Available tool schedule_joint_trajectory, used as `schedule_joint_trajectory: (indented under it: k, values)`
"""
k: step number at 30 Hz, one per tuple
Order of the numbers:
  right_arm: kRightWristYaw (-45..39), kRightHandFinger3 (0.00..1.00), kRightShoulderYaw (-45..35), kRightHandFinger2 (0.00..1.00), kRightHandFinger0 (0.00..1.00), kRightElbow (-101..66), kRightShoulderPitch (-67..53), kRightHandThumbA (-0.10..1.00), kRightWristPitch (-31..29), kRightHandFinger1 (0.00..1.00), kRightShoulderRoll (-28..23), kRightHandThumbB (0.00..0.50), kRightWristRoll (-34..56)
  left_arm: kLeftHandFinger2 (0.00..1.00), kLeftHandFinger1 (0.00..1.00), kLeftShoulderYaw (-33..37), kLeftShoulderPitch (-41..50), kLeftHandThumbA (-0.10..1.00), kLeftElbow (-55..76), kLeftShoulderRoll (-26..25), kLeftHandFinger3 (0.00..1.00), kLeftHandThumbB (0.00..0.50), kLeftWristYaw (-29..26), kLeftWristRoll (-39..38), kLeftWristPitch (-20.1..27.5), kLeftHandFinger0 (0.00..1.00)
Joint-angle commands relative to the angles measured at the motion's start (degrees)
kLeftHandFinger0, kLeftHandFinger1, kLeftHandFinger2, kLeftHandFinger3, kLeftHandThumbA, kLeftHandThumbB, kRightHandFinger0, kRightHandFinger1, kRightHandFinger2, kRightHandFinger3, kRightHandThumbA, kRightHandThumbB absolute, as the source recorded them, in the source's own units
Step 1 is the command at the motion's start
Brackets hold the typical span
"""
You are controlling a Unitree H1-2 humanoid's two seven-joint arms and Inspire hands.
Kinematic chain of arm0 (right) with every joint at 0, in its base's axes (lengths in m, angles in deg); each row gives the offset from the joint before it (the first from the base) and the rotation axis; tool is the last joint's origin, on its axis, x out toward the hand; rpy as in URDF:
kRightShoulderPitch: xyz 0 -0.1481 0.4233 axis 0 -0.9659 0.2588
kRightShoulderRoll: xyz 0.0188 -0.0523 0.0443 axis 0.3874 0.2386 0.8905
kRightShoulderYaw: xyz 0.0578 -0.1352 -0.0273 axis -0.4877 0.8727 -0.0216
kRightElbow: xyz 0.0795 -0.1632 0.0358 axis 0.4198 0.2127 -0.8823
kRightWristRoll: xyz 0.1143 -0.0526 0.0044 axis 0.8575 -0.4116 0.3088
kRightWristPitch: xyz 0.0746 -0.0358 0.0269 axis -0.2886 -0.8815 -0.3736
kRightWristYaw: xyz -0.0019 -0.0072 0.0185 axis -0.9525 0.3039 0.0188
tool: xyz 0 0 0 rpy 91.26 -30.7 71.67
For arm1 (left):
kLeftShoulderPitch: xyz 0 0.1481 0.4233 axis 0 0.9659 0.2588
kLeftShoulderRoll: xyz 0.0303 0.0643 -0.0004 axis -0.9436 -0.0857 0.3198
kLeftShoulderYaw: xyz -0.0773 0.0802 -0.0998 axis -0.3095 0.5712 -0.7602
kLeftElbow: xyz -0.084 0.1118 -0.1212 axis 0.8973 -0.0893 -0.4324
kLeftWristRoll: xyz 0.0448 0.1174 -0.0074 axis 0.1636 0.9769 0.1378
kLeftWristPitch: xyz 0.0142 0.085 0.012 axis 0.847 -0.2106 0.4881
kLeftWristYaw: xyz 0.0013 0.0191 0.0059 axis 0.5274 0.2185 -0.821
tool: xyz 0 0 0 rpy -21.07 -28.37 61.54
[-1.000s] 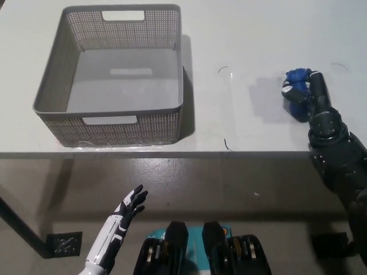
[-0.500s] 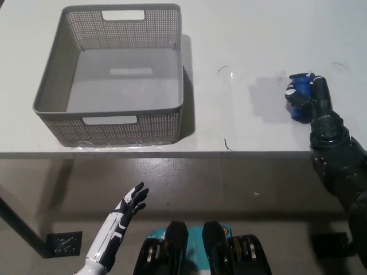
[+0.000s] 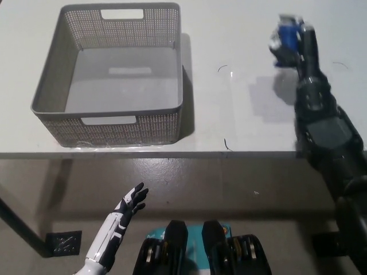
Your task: Use the right hand to pick up a chess pieces and put it into a container on the left hand side
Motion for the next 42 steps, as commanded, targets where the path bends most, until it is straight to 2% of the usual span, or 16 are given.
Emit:
schedule_joint_trajectory:
  k: [1, 7, 11, 13, 16, 17, 19, 20, 21, 22, 25, 28, 31, 34, 36, 42]
  values:
    - [0.6, 0.61, 1.1, 0.74, 0.00, -7.3, 5.2, -0.10, -0.7, 0.33, 1.3, 0.104, -1.8, 0.99, 1.00, -0.3, -0.8, 1.00, 0.3, -0.5, 1.00, 0.152, 0.4, -0.6, 2.4, 1.00]
    - [0.1, 0.63, 2.4, 0.70, 0.00, -11.7, 6.6, -0.10, 1.5, 0.30, 4.6, 0.134, -2.4, 0.98, 1.00, -0.3, -0.4, 1.00, 0.3, -0.7, 0.99, 0.146, 0.8, -0.9, 2.8, 1.00]
    - [-1.1, 0.82, 3.0, 0.77, 0.00, -12.6, 8.4, -0.10, 2.5, 0.31, 8.0, 0.133, -2.3, 0.97, 1.00, -0.3, -0.3, 1.00, 0.7, -0.9, 0.98, 0.160, 0.9, -0.7, 2.3, 1.00]
    - [-1.0, 0.85, 4.0, 0.79, 0.00, -12.7, 9.2, -0.10, 3.0, 0.32, 9.5, 0.128, -3.5, 0.97, 1.00, 0.0, -0.4, 1.00, 0.6, -1.0, 0.98, 0.184, 1.0, -0.2, 2.2, 1.00]
    - [-0.9, 0.78, 5.1, 0.73, 0.00, -10.3, 11.0, -0.10, 1.0, 0.34, 12.1, 0.108, -3.6, 0.98, 1.00, 0.1, -0.3, 1.00, 1.2, -1.0, 0.97, 0.208, 1.2, -0.3, 1.2, 1.00]
    - [-0.7, 0.84, 6.1, 0.79, 0.00, -8.3, 12.5, -0.10, 1.6, 0.38, 14.2, 0.117, -4.3, 0.98, 1.00, 0.2, -0.2, 1.00, 1.4, -1.1, 0.99, 0.173, 1.3, -0.3, 0.8, 1.00]
    - [0.2, 0.79, 7.2, 0.77, 0.00, -5.9, 13.6, -0.10, 1.1, 0.35, 15.5, 0.131, -5.3, 0.98, 1.00, 0.4, 0.0, 1.00, 1.7, -1.1, 1.00, 0.152, 1.2, 0.2, 0.3, 1.00]
    - [1.2, 0.69, 7.9, 0.71, 0.00, -1.9, 15.1, -0.10, -0.8, 0.28, 17.3, 0.135, -5.6, 0.98, 1.00, 0.6, -0.1, 1.00, 1.7, -1.3, 1.00, 0.139, 1.3, 0.4, 0.7, 1.00]
    - [1.7, 0.68, 8.2, 0.71, 0.00, -0.4, 15.8, -0.10, -1.1, 0.28, 17.7, 0.134, -5.8, 0.98, 1.00, 0.7, -0.2, 1.00, 1.6, -1.4, 1.00, 0.140, 1.4, 0.5, 0.9, 1.00]
    - [2.0, 0.71, 8.5, 0.70, 0.00, 1.5, 16.7, -0.10, -1.1, 0.25, 18.5, 0.128, -5.9, 0.98, 1.00, 0.7, -0.4, 1.00, 1.3, -1.5, 1.00, 0.163, 1.4, 0.4, 1.4, 1.00]
    - [1.8, 0.80, 8.9, 0.75, 0.00, 7.6, 18.8, -0.10, -3.0, 0.27, 20.1, 0.140, -5.3, 0.97, 1.00, 0.6, -0.4, 1.00, 1.8, -1.6, 0.99, 0.147, 1.5, 0.0, 1.0, 1.00]
    - [2.4, 0.82, 9.5, 0.73, 0.00, 10.8, 19.9, -0.10, -3.6, 0.27, 20.5, 0.132, -5.8, 0.98, 1.00, 0.5, -0.7, 1.00, 1.6, -1.5, 1.00, 0.162, 1.4, 0.0, 1.5, 1.00]
    - [1.3, 0.82, 9.7, 0.76, 0.00, 13.7, 20.7, -0.10, -3.1, 0.33, 21.0, 0.089, -5.5, 1.00, 1.00, 0.5, -1.0, 1.00, 1.5, -1.4, 1.00, 0.209, 1.7, -0.7, 1.1, 1.00]
    - [1.1, 0.81, 10.1, 0.75, 0.00, 15.7, 19.7, -0.10, -4.0, 0.34, 21.1, 0.103, -5.6, 1.00, 1.00, 0.4, -0.9, 1.00, 1.8, -0.9, 1.00, 0.246, 1.9, -1.6, 0.7, 1.00]
    - [1.1, 0.81, 10.3, 0.74, 0.00, 16.1, 19.2, -0.10, -3.8, 0.34, 21.1, 0.104, -5.7, 1.00, 1.00, 0.4, -0.8, 1.00, 1.9, -0.8, 1.00, 0.248, 1.9, -1.7, 0.5, 1.00]
    - [1.3, 0.91, 12.2, 0.78, 0.00, 17.5, 17.1, -0.10, -2.3, 0.38, 20.7, 0.119, -7.3, 1.00, 1.00, 0.5, -1.0, 1.00, 1.8, -1.2, 1.00, 0.194, 2.2, -1.0, 0.8, 1.00]
